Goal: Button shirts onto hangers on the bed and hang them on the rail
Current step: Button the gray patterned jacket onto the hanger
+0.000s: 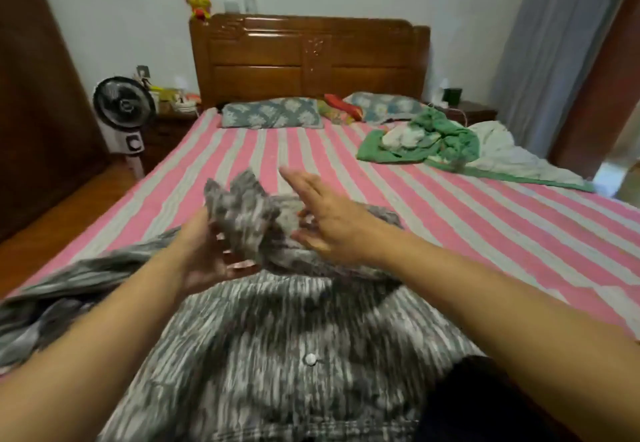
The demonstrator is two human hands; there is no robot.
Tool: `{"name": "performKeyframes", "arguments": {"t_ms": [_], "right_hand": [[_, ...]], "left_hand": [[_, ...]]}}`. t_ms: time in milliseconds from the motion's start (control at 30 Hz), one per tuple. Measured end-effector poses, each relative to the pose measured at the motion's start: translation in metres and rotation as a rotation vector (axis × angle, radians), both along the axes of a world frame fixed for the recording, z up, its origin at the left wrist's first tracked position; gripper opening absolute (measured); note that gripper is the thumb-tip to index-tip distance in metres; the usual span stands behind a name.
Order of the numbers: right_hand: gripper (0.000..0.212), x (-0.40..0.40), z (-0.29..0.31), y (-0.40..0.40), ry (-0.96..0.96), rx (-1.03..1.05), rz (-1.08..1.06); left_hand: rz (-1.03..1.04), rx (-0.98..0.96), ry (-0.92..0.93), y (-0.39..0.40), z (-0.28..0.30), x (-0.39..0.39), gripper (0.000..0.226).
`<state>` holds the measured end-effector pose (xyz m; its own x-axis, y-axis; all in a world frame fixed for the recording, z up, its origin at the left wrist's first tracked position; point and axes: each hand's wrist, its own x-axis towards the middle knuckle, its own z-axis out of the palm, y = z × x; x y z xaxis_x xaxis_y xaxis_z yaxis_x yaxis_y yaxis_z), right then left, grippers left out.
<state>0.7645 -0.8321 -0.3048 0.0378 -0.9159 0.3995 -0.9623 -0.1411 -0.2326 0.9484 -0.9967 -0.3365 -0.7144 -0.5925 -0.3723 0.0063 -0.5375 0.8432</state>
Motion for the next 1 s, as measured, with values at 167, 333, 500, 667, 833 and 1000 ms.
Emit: {"name": "performKeyframes", "arguments": {"t_ms": [167,333,500,667,833,1000], "right_hand": [[0.076,-0.028,-0.125,-0.009,0.152,0.460,-0.208],[0.135,-0.080,-0.152,0.023,0.122,0.714,-0.462],[0.117,-0.105,-0.159,0.030,0.092,0.814,-0.587],[0.073,-0.137,-0.163,0.036,0.224,0.322,-0.861],[0.084,-0.164,-0.167,0.070,0.236,0.630,-1.150],[0.098,-0.110,-0.138,0.045,0.107,0.679,-1.134]], "left_hand": [[0.139,0.079,-0.247,-0.021,-0.074,0.052,0.050],[0.151,-0.006,-0.347,-0.046,-0.107,0.052,0.014],[0.252,0.236,-0.133,-0.065,-0.124,0.054,0.031],[0.067,0.077,0.217,-0.058,-0.113,0.032,0.037],[-0.215,-0.830,-0.425,-0.047,-0.133,0.012,0.028],[-0.166,-0.646,-0.394,-0.046,-0.121,0.018,0.010]]}}
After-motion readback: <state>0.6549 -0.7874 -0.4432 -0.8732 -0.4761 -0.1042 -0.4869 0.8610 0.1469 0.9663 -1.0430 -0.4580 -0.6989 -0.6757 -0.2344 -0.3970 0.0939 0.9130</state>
